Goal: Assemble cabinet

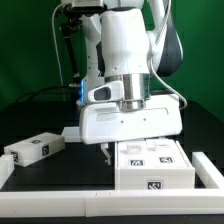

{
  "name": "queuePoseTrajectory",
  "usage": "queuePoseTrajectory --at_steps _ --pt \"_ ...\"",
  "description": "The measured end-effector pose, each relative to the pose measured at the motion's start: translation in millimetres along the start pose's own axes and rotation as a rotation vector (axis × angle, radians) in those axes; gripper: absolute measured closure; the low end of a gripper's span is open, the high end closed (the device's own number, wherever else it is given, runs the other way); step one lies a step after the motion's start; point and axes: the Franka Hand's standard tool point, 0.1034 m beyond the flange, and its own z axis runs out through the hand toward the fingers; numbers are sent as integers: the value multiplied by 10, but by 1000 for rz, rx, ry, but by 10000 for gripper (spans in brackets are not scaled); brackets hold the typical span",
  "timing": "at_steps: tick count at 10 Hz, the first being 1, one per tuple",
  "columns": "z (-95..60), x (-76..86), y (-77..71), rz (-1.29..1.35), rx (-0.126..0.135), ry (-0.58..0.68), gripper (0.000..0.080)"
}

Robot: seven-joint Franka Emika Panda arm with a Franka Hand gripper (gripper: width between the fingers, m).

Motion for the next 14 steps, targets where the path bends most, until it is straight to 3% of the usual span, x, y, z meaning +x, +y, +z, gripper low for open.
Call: queuePoseTrajectory --at_steps 1,2,5,6,7,8,9,10,14 --pt "0 0 -5 -3 0 0 2" --pt "0 -3 2 -4 -1 -1 100" --pt "-19 -97 32 -15 -4 -12 154" --pt "-15 -146 76 -38 -8 -17 343" --pt "-15 -160 96 -50 -9 -19 478" --pt "-18 -156 93 -55 -9 -19 478" --pt "-14 -161 102 -56 -9 -20 661" --pt "-7 -169 114 -55 -10 -21 754" --pt "-12 -174 178 -112 -23 7 796"
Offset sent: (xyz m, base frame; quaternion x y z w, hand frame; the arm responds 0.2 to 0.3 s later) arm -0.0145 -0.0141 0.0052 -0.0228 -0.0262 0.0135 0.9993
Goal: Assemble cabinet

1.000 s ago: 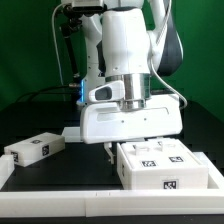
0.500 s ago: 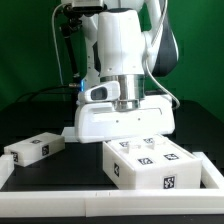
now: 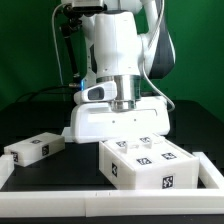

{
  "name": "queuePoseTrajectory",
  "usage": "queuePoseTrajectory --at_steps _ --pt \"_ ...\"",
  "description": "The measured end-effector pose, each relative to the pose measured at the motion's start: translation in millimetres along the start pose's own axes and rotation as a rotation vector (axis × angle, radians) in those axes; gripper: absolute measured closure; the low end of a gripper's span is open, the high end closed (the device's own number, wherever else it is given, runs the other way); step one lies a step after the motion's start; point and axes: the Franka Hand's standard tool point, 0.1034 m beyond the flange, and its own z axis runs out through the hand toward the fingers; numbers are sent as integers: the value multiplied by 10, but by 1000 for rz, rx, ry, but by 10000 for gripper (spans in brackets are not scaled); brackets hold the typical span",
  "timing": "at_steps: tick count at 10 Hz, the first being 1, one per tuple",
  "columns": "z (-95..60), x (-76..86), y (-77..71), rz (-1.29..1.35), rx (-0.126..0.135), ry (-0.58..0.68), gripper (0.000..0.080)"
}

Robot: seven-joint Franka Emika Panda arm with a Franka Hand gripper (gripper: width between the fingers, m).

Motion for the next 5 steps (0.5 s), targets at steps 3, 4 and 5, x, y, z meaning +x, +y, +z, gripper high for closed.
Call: queuePoseTrajectory --at_steps 3,4,5 --pt "-136 38 53 -56 -5 4 797" --pt "-241 75 64 -62 -3 -1 797" --pt "-349 118 86 -62 -1 -7 797"
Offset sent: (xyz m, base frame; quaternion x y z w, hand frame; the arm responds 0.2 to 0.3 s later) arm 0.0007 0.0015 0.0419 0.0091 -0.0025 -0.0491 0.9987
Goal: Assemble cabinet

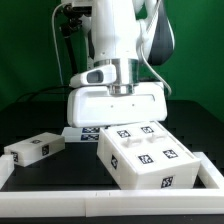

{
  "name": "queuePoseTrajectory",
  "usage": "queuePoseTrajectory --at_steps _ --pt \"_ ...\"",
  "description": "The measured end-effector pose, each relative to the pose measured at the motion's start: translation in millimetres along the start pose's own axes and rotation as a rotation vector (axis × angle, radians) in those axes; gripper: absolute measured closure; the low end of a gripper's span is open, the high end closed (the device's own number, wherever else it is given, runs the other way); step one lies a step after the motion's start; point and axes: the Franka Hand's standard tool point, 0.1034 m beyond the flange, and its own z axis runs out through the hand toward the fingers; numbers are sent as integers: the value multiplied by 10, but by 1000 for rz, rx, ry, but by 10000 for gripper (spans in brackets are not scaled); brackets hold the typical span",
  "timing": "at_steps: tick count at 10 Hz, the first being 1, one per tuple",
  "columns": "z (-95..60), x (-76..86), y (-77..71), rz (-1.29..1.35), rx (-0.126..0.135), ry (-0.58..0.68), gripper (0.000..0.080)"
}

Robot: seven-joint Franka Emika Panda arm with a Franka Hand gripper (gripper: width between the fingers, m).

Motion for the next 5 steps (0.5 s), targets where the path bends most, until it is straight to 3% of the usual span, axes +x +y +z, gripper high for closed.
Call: queuePoseTrajectory --at_steps 5 --pt "-425 225 82 -6 17 -30 797"
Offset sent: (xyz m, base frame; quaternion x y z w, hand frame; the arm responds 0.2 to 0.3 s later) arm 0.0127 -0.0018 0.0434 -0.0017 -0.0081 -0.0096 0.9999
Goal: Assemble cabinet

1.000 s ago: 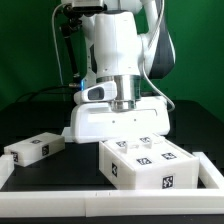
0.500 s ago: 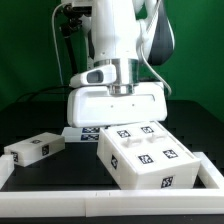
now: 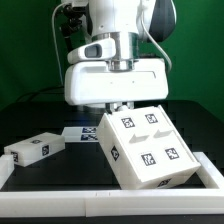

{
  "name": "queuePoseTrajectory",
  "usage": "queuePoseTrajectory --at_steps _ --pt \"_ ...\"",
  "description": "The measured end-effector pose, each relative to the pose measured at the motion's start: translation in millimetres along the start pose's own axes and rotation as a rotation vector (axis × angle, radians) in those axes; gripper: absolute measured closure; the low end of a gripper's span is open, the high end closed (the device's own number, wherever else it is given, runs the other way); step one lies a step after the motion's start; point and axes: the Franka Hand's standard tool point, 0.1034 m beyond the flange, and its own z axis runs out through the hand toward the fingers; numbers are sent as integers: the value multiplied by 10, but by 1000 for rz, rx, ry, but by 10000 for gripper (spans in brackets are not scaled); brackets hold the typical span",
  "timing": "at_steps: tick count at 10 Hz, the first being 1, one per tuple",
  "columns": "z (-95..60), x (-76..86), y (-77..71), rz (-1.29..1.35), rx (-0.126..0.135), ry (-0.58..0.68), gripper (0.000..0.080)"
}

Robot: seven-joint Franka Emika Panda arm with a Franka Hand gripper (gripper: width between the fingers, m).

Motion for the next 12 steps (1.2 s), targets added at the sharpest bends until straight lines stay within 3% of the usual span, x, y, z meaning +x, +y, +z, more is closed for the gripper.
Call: queuePoseTrajectory --at_steps 2,7,12 --pt "-28 35 -17 -2 21 -36 797" --pt "-34 25 -8 0 32 -58 797" --pt "-233 199 105 12 67 -118 797"
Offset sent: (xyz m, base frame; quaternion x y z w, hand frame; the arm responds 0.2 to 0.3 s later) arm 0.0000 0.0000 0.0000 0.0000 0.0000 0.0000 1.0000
